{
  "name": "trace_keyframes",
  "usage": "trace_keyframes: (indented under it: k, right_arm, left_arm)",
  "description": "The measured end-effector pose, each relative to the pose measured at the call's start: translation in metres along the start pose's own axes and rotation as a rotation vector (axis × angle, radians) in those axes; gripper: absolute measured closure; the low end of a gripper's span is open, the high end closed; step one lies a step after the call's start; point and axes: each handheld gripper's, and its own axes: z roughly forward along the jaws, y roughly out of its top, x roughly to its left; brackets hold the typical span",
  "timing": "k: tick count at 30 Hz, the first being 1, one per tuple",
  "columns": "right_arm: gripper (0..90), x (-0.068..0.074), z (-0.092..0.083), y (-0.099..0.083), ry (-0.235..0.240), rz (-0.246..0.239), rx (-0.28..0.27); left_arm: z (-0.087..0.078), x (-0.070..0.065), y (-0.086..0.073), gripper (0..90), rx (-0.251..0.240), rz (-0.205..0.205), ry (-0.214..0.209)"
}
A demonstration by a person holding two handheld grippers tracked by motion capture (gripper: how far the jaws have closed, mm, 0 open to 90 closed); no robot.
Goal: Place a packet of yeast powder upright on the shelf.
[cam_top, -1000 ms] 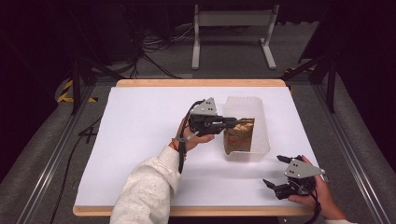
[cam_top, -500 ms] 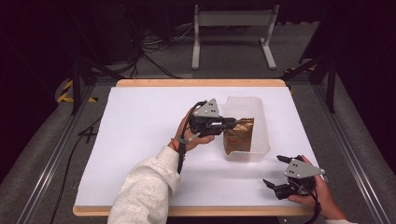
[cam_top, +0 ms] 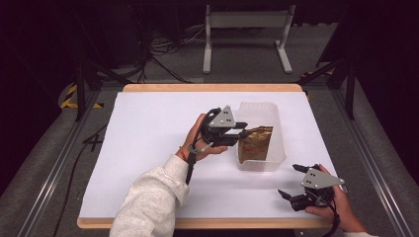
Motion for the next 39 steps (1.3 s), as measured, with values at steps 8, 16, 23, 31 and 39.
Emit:
trace_keyframes:
  k: [8,16,23,31,39]
  right_arm:
    - [6.8,0.0,0.0,0.0,-0.002,-0.001,0.001]
    - [6.8,0.0,0.001,0.001,-0.002,-0.001,0.001]
    - [6.8,0.0,0.0,0.001,-0.002,-0.001,0.0]
    - [6.8,0.0,0.001,0.001,-0.002,-0.004,0.004]
    - [6.8,0.0,0.001,0.001,0.0,-0.004,0.003]
  left_arm:
    - [-0.005,-0.001,0.0,53.7,0.035,-0.001,0.046]
    - [-0.009,-0.005,-0.003,36.3,0.099,0.018,0.131]
    - [-0.009,-0.006,-0.008,20.9,0.137,0.017,0.175]
    - [-0.011,-0.002,-0.017,7.4,0.164,-0.031,0.215]
    - [-0.017,0.001,-0.027,4.6,0.182,-0.077,0.212]
